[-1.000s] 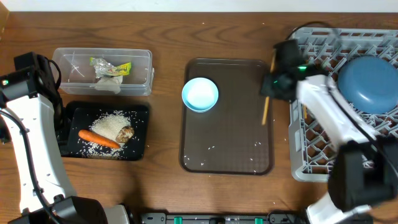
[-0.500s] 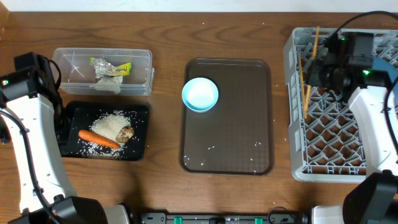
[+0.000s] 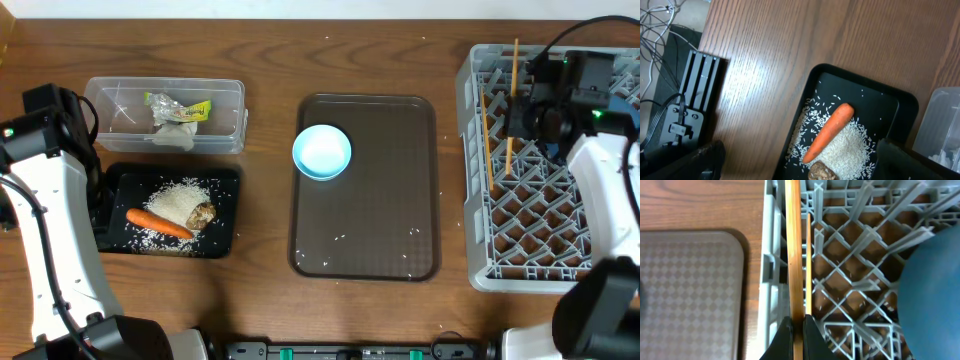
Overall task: Sort waste into correct bins and load items into the dishwasher rack
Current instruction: 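Carry the chopstick to the rack and insert it upright, then move the right gripper to the light-blue bowl and grasp its rim, then lift the bowl with the right gripper and carry it into the rack, then lower the bowl into the rack's front slots and release it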
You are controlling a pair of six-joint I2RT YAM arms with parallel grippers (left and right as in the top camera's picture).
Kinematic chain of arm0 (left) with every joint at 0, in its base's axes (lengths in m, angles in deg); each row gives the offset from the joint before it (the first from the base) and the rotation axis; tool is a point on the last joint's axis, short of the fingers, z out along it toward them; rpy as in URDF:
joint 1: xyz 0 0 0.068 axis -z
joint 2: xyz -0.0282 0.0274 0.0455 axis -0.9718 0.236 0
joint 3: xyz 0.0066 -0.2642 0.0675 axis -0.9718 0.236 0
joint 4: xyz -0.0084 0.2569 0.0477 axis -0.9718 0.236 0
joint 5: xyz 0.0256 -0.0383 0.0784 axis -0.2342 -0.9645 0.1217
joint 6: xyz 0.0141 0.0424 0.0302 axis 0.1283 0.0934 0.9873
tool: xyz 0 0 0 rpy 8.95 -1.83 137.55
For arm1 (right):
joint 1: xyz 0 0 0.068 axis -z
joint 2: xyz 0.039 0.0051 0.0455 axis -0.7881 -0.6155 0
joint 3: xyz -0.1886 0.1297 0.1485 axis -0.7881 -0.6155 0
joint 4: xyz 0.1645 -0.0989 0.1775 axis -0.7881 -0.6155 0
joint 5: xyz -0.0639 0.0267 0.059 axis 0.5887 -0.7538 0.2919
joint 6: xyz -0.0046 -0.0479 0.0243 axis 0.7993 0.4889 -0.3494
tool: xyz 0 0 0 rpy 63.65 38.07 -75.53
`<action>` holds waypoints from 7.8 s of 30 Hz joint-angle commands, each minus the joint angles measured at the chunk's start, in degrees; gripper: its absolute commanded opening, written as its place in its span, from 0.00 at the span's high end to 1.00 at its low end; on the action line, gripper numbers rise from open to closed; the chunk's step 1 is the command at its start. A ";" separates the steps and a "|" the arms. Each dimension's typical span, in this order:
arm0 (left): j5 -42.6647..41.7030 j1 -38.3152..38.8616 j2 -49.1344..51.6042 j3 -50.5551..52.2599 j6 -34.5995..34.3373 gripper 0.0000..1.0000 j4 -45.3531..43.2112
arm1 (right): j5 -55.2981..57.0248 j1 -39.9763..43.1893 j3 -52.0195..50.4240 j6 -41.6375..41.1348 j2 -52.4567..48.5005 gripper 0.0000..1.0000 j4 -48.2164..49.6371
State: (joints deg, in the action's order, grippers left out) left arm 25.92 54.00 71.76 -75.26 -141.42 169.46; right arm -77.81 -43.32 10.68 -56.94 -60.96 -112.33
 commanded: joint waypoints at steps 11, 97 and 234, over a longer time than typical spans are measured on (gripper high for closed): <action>0.96 -0.24 0.26 0.11 -0.74 0.02 0.33 | -3.06 0.24 0.09 -0.66 -5.33 0.94 1.95; 0.96 -0.24 0.26 0.11 -0.72 0.02 0.33 | 9.44 -52.85 0.09 -10.62 -19.58 0.92 11.85; 0.96 -0.24 0.26 0.11 -0.74 0.02 0.33 | -38.05 32.30 -8.87 -0.81 7.28 0.99 -27.80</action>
State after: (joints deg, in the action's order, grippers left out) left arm 25.94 54.00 71.76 -75.26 -141.42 169.48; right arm -124.21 -12.31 2.23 -56.30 -55.27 -139.92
